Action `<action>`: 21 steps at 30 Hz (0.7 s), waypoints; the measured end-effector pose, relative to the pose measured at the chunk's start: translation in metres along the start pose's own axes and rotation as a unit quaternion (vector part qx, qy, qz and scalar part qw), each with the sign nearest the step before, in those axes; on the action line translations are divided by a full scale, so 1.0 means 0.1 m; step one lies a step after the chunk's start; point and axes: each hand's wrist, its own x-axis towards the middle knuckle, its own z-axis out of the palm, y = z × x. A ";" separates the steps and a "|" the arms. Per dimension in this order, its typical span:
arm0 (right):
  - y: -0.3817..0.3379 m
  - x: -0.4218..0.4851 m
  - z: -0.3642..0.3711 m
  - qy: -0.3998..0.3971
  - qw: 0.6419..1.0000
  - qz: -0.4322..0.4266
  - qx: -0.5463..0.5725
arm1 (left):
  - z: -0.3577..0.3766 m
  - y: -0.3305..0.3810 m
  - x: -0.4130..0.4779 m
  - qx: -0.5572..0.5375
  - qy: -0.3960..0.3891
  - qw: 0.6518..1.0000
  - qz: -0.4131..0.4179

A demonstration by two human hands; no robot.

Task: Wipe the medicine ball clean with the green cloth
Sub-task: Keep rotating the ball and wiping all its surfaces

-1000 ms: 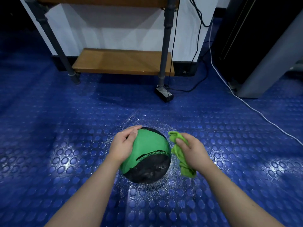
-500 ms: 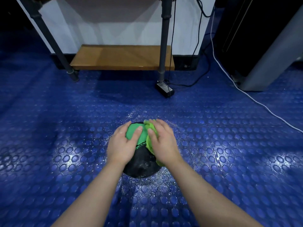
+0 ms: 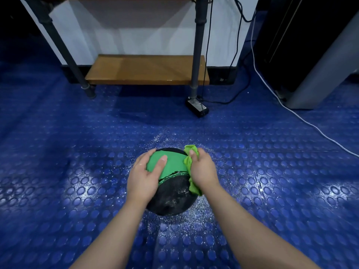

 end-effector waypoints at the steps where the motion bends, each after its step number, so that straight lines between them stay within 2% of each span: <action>1: 0.00 -0.09 0.05 0.019 0.999 -0.041 -0.014 | -0.02 -0.01 0.01 -0.012 0.000 1.000 -0.006; 4: 0.02 -0.36 0.19 0.059 0.984 -0.161 -0.044 | -0.07 -0.06 0.06 -0.044 -0.002 0.999 -0.020; 6: 0.06 -0.38 0.21 0.051 0.985 -0.164 -0.028 | -0.09 -0.10 0.07 -0.059 -0.015 0.998 -0.019; 12: 0.06 -0.02 0.08 -0.009 0.999 -0.031 0.028 | -0.06 -0.06 0.07 -0.058 -0.006 0.998 -0.020; 16: 0.11 0.13 0.05 -0.056 0.988 0.091 0.116 | -0.12 -0.11 0.02 -0.073 -0.023 0.997 -0.007; 19: 0.12 0.07 0.10 -0.050 0.976 0.137 0.160 | -0.16 -0.19 -0.05 -0.101 -0.011 0.995 -0.013; 21: 0.15 0.05 0.18 -0.036 0.970 0.151 0.186 | -0.16 -0.27 -0.10 -0.126 0.011 0.991 -0.055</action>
